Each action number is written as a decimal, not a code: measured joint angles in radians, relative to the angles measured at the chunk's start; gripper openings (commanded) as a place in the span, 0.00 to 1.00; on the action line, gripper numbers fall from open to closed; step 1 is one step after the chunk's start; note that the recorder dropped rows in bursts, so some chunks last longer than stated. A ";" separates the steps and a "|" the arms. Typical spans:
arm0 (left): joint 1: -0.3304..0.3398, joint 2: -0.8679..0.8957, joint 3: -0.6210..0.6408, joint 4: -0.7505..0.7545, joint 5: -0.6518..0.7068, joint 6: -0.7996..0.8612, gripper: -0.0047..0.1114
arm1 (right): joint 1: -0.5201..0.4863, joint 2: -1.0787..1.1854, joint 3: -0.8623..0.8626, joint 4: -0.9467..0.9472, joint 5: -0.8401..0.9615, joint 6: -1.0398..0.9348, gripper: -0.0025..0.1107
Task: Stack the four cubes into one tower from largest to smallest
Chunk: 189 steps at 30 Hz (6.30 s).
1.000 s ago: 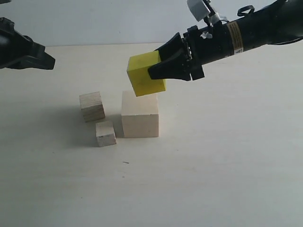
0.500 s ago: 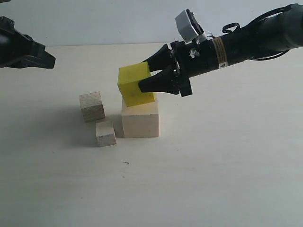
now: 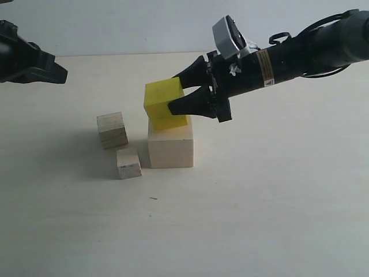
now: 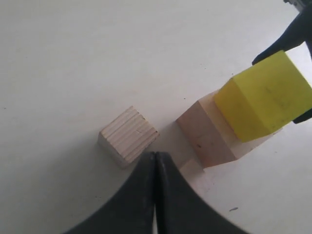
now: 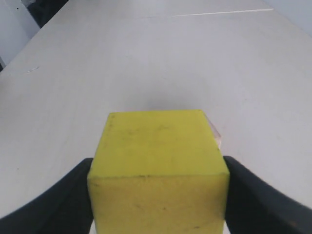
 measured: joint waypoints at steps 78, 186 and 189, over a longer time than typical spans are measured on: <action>0.000 0.000 0.000 -0.008 0.006 0.020 0.04 | 0.004 0.037 -0.127 -0.086 -0.027 0.059 0.02; 0.000 0.000 0.000 -0.074 0.134 0.027 0.04 | -0.088 -0.319 -0.061 -0.077 0.176 0.767 0.02; 0.000 0.000 0.000 -0.077 0.159 0.027 0.04 | -0.088 -0.319 0.001 -0.077 0.279 0.839 0.02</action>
